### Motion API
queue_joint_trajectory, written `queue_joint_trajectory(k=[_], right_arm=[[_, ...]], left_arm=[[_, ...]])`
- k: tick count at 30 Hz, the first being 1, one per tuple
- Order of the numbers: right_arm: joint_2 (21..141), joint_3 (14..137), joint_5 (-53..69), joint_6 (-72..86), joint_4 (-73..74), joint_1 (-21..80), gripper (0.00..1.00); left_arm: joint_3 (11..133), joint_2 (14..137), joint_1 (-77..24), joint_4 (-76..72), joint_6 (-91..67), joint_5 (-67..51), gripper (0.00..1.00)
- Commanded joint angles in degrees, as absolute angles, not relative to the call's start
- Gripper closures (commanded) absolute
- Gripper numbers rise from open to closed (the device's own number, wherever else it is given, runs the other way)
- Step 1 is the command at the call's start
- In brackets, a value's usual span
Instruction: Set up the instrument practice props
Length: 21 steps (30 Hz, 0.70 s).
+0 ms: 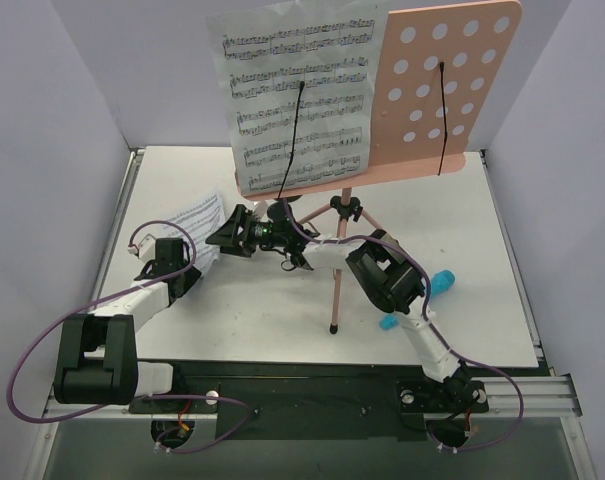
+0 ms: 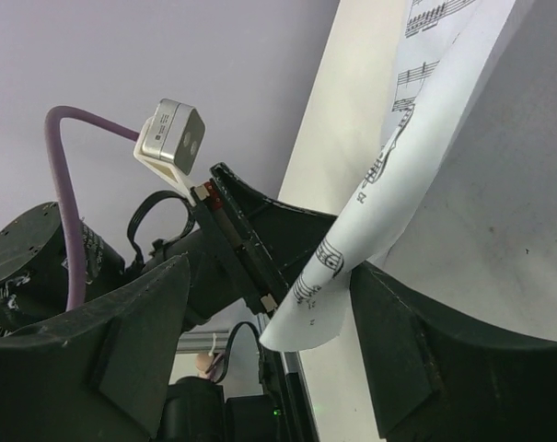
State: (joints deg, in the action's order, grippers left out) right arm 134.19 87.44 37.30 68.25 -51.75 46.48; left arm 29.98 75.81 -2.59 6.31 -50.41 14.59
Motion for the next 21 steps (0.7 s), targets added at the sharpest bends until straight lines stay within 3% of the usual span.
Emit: queue_joint_trajectory(k=[1,14,18,21], right_arm=[[128.0,87.1,37.8,65.2,-54.2,46.5,0.36],[129.5,89.0,35.2,61.4,-44.2,46.7,0.41],[130.0,89.5,35.0,59.9,-40.8,46.8,0.47],[129.9,90.1,34.2,57.5,-36.5,46.8,0.62]], left_arm=[[29.7,76.9,-3.0,8.7,-50.5,13.4,0.56],[29.7,76.6,-3.0,8.9,-50.5,13.3,0.56],[29.9,76.1,-3.0,9.0,-50.6,13.4,0.56],[30.0,75.8,-3.0,9.1,-50.7,13.0,0.56]])
